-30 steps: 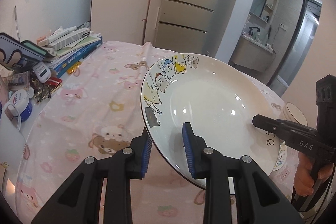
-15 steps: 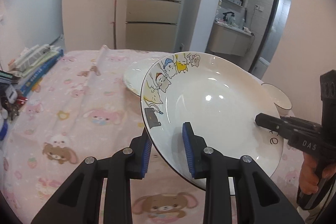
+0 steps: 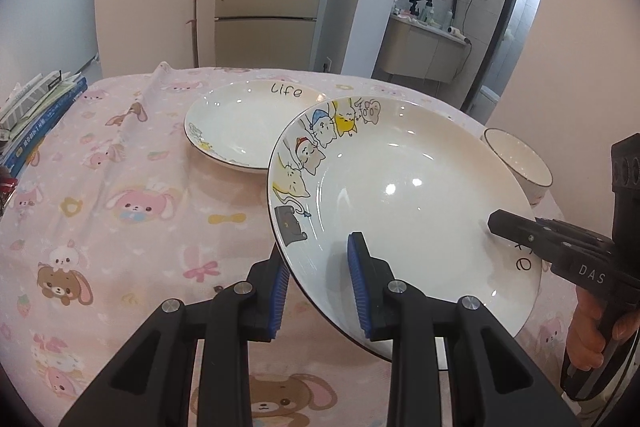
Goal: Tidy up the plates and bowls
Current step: 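Lower the cartoon plate with both tools onto the 'life' plate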
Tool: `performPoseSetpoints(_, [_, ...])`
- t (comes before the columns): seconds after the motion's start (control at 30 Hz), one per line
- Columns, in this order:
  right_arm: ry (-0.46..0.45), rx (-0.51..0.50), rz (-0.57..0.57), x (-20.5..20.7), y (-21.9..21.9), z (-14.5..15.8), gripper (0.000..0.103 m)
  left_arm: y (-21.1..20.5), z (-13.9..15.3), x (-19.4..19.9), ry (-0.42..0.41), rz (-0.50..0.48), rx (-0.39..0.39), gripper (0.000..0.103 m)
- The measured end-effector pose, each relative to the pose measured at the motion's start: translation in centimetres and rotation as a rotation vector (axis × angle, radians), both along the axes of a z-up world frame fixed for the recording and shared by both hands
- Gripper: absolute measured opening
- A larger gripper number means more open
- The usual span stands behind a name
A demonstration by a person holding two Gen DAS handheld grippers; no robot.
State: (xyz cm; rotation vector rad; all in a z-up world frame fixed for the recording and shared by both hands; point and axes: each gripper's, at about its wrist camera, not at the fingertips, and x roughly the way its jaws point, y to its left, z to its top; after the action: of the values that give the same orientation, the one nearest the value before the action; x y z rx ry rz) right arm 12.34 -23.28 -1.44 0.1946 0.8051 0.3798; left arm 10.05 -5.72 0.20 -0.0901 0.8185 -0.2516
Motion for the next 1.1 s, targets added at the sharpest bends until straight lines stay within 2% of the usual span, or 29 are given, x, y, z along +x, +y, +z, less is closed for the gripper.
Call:
performPoseSetpoints(0.23, [0.054,0.006,-0.022,-0.4,-0.4,-1.3,0.023,-0.2,-1.3,-0.2,0.04,-0.027,0.012,0.031])
performPoseSetpoints(0.8, [0.123,-0.056,-0.063,0.6,-0.5,-2.8,0.024,-1.2,-3.4,1.8,0.117,-0.054,0.031,0.031])
performPoseSetpoints(1.1, [0.131,-0.13,-0.084,1.2,0.5,-2.5,0.027,-2.0,-3.3,2.4,0.116,-0.046,0.099,0.031])
